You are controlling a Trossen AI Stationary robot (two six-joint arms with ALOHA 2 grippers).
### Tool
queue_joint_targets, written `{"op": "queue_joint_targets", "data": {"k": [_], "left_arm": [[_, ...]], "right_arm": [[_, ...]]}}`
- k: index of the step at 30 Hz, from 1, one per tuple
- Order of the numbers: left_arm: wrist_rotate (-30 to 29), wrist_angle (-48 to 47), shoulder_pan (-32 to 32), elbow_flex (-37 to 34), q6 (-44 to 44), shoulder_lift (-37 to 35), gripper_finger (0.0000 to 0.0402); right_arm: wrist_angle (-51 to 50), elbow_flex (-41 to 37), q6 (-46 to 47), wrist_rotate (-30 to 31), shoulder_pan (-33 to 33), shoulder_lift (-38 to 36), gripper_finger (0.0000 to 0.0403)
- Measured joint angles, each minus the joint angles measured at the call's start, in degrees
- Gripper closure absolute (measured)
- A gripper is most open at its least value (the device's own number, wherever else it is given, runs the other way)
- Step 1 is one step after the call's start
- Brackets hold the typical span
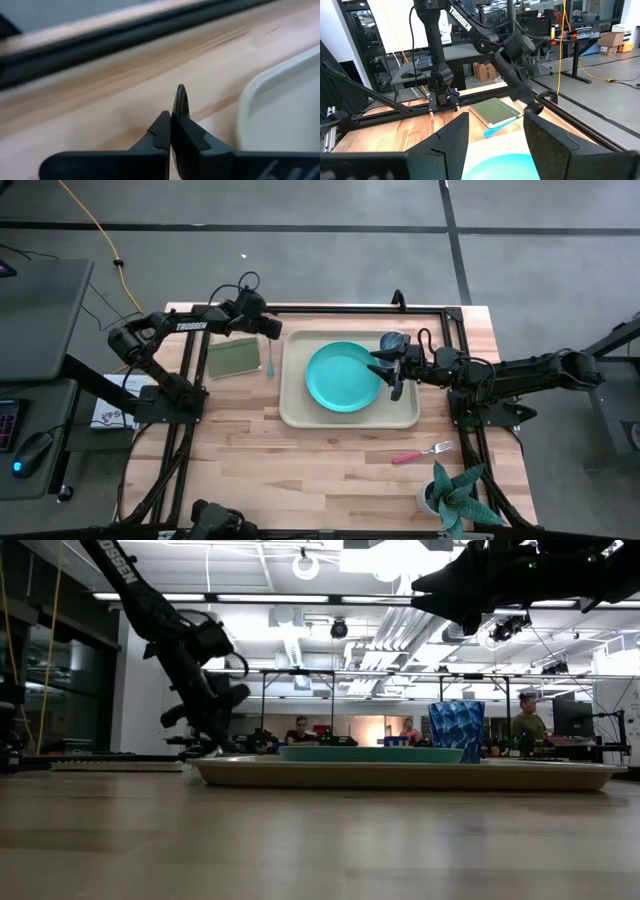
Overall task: Pick and place plate/cup/fork/spoon on tray
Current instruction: Put the blue spoon on the gray tray beside the blue plate
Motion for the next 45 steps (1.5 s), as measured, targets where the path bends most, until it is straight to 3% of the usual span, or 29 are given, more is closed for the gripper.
{"op": "queue_joint_targets", "data": {"k": [18,27,32,38,45], "left_arm": [[1.54,-2.37,-1.94,0.0,1.9,-16.43,0.0402],[9.85,-2.24,-3.71,0.0,0.93,-21.52,0.0401],[10.94,-1.14,-8.6,-0.02,0.12,-22.09,0.0401],[10.21,9.06,-15.51,-1.32,-3.81,-21.34,0.0401],[9.46,30.93,-20.6,-13.84,-12.9,-21.1,0.0401]], "right_arm": [[-0.12,0.0,0.89,0.2,-0.04,0.0,0.0222],[-0.12,0.0,0.86,0.35,-0.04,0.0,0.0222],[-0.11,0.0,0.68,0.33,-0.04,0.0,0.0222],[-0.11,0.0,1.08,0.33,-0.02,0.0,0.0222],[-0.12,0.0,1.34,0.33,-0.02,0.0,0.0222]]}}
